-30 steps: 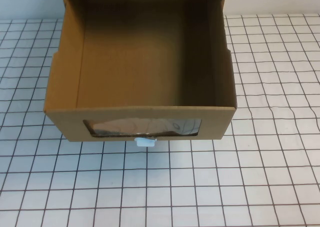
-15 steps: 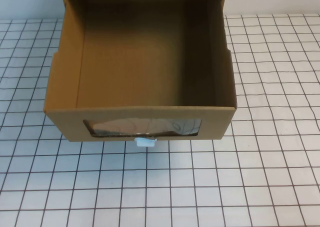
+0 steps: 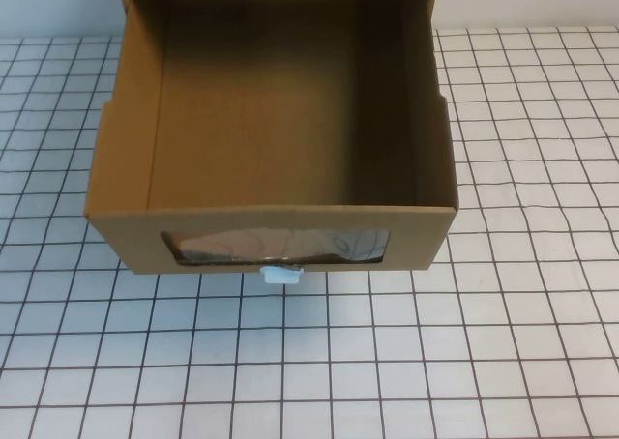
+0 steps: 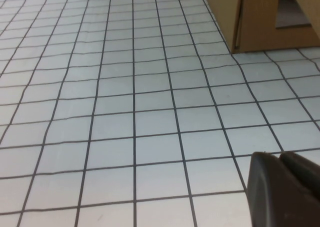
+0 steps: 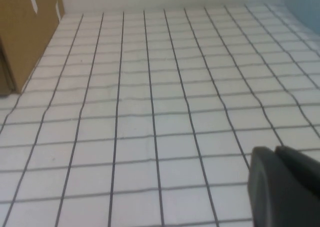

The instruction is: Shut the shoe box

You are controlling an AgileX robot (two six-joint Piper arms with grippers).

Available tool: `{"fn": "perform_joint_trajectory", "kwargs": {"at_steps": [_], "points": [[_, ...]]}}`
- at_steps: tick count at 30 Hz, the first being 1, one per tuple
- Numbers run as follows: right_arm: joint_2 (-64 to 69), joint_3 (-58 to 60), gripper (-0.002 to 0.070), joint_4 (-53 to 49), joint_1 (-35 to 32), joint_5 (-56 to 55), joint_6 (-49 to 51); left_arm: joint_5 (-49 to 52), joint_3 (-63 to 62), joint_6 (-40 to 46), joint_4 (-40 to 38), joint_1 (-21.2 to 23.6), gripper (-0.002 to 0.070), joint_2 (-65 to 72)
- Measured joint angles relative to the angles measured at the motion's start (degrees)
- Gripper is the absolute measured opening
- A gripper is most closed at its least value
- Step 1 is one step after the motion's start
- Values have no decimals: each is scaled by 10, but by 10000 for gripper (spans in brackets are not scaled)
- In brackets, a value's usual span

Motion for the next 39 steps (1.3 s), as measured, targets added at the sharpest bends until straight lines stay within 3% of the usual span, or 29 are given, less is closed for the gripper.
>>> {"fn": "perform_joint_trajectory", "kwargs": {"at_steps": [7, 18, 26, 29, 35, 39], "points": [[0, 0, -13, -1, 0, -106, 0, -42, 0, -7, 0, 0, -2, 0], [0, 0, -13, -1, 0, -157, 0, -297, 0, -35, -1, 0, -2, 0], [0, 0, -14, 1, 0, -181, 0, -307, 0, -35, -1, 0, -2, 0], [0, 0, -13, 2, 0, -241, 0, -326, 0, -37, -1, 0, -2, 0], [0, 1, -13, 0, 0, -492, 5, -430, 0, -49, -1, 0, -2, 0], [0, -30, -13, -42, 0, -542, 27, -535, 0, -51, -1, 0, -2, -1]]}}
